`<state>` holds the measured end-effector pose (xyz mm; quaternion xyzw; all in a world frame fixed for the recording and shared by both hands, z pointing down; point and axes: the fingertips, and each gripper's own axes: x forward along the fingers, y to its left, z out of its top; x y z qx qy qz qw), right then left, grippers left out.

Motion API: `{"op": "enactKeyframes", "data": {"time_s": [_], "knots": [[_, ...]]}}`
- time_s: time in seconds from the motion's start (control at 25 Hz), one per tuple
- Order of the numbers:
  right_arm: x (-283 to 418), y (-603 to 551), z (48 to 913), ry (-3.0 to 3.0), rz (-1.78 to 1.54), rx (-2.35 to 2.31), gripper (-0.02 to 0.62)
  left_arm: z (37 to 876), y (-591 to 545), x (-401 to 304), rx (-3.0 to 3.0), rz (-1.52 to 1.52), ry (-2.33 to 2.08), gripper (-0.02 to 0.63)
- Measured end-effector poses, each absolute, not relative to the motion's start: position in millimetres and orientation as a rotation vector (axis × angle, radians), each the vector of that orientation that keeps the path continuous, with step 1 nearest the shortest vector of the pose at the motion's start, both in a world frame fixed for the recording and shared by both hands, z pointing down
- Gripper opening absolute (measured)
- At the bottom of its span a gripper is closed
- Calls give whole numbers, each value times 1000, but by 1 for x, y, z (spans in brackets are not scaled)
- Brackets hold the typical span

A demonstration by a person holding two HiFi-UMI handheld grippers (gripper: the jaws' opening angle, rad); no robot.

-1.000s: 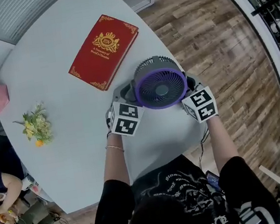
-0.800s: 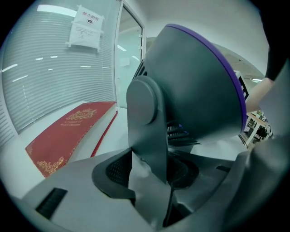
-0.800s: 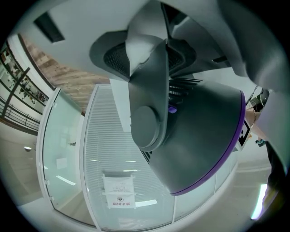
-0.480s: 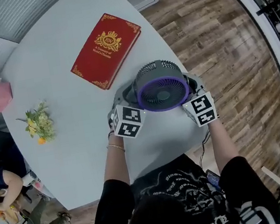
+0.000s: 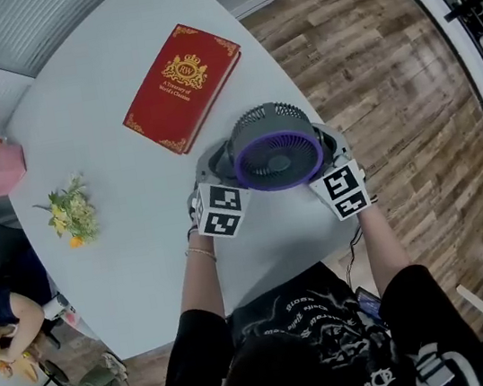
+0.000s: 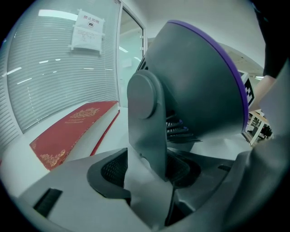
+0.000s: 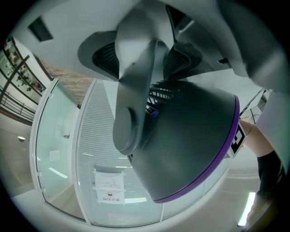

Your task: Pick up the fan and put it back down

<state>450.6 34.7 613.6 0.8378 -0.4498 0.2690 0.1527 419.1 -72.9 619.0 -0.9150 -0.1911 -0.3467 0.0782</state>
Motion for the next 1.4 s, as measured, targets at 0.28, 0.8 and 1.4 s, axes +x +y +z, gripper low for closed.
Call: {"op": "enactKeyframes", "data": {"time_s": [0.28,0.8,1.4], "knots": [[441,50,615,-1223,785,2386,368,622,-74,397,-2743,-1100,-571,302],[362,67,561,-1142,753,2536,376,579,-61,314,-2817,-984,-631,314],[237,56,488,-1072,563,2646,376,500,-67,201,-2959,-655,-658,318]]}}
